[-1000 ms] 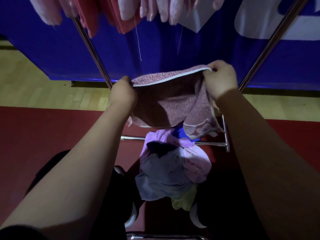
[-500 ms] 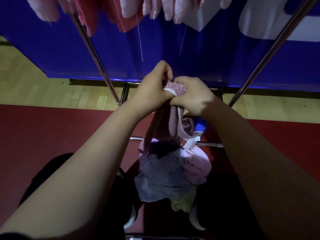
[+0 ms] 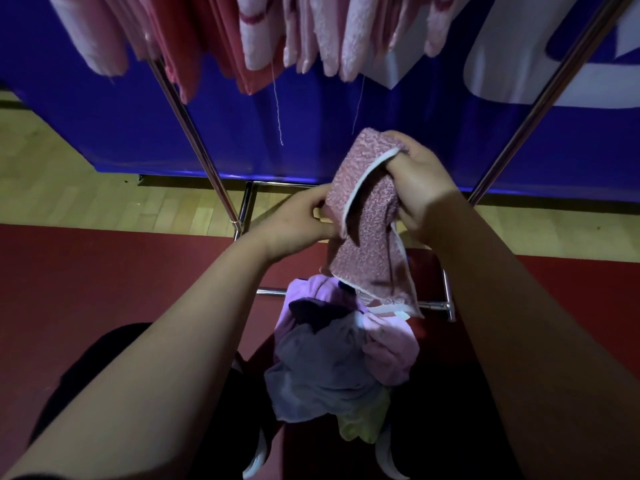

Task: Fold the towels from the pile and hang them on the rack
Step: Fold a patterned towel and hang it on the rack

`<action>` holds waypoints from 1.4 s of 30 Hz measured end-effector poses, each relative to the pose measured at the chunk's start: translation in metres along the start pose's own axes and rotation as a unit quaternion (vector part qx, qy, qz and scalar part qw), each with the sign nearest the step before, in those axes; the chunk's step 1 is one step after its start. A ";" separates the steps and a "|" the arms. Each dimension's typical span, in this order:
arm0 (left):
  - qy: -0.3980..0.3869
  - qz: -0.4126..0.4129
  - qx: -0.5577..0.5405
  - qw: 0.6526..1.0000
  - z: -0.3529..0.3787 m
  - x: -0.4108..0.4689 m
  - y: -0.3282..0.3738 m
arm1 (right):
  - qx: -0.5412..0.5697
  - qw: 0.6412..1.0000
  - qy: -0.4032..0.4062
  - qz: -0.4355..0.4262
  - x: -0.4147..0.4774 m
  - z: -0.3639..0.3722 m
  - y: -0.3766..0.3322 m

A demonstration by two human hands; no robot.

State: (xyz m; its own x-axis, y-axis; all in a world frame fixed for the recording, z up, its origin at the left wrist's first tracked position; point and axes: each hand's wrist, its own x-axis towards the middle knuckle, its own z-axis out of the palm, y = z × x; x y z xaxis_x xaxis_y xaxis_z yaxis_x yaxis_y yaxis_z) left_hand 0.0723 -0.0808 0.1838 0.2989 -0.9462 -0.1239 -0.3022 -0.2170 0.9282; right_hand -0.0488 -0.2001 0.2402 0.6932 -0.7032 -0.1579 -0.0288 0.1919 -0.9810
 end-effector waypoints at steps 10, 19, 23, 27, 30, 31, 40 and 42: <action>0.208 0.039 -0.037 0.977 -0.014 0.007 0.019 | -0.257 0.959 0.110 -0.034 0.006 -0.026 0.001; 0.175 0.027 0.008 0.984 -0.011 0.007 0.025 | -0.201 0.979 -0.021 -0.027 0.001 -0.002 0.016; 0.092 -0.009 0.012 0.996 -0.023 0.003 0.021 | -0.151 0.985 0.081 -0.034 0.005 -0.010 0.007; -0.008 -0.080 0.133 0.988 -0.033 0.000 0.011 | -0.166 0.976 0.123 -0.068 0.005 -0.019 -0.002; 0.002 -0.105 0.248 0.963 -0.042 -0.002 0.008 | -0.185 0.967 0.149 -0.095 0.000 -0.024 -0.012; 0.019 -0.115 0.268 0.956 -0.046 -0.003 0.009 | -0.192 0.963 0.161 -0.099 -0.002 -0.026 -0.015; 0.064 -0.066 0.147 0.985 -0.072 -0.047 0.072 | -0.202 0.946 0.193 -0.164 -0.039 -0.044 -0.050; 0.061 -0.038 0.161 0.984 -0.075 -0.056 0.094 | -0.217 0.934 0.213 -0.186 -0.050 -0.041 -0.069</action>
State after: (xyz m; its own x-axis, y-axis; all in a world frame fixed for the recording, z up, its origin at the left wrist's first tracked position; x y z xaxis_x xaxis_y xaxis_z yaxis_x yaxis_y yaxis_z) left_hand 0.0953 -0.0304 0.3048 0.4319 -0.8929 -0.1274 -0.5405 -0.3694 0.7559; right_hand -0.1108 -0.2062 0.3113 0.3663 -0.8925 0.2631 -0.1956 -0.3502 -0.9160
